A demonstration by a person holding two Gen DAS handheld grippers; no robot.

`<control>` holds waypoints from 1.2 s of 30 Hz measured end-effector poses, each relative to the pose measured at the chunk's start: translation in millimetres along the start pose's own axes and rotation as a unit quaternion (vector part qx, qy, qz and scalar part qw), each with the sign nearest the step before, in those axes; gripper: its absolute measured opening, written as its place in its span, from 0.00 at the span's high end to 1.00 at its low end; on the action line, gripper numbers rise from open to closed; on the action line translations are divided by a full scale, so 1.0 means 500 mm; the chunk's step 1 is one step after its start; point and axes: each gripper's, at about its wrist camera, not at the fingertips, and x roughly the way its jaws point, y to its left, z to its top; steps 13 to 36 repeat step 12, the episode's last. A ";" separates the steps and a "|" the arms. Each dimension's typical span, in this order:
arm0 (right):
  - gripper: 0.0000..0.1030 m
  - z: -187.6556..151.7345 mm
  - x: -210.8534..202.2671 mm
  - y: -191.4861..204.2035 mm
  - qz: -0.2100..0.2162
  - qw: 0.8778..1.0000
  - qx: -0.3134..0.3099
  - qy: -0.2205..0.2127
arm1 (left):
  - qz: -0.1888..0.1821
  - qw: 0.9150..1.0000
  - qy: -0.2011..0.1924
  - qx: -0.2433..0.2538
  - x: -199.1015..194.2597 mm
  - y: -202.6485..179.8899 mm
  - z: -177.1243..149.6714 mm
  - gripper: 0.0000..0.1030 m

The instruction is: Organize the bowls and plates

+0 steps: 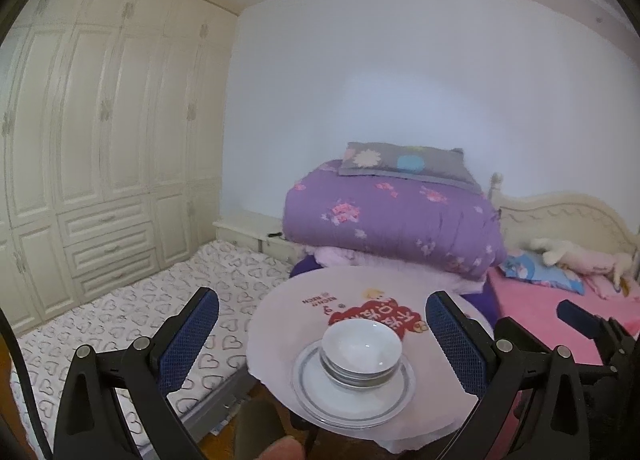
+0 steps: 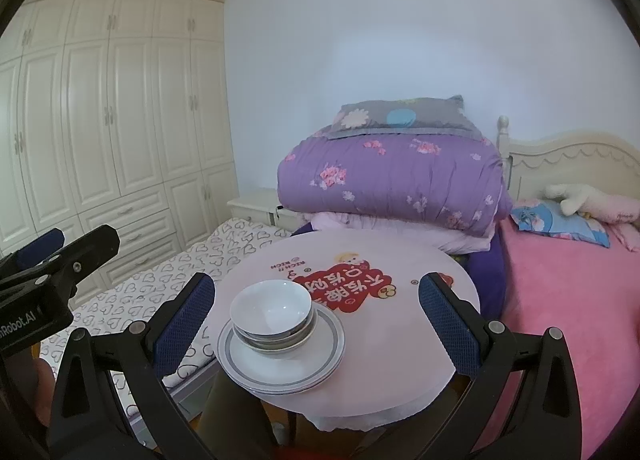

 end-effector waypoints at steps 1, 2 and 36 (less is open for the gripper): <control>0.00 -0.001 0.000 0.000 0.001 1.000 0.000 0.000 | 0.004 1.000 -0.003 0.002 -0.001 -0.003 -0.001 0.01; 0.00 -0.002 0.000 0.001 0.001 1.000 -0.001 0.000 | 0.006 1.000 -0.007 0.003 -0.003 -0.004 -0.001 0.01; 0.00 -0.004 0.006 0.006 0.008 1.000 0.000 0.007 | -0.006 1.000 -0.002 -0.010 0.016 -0.001 -0.016 0.01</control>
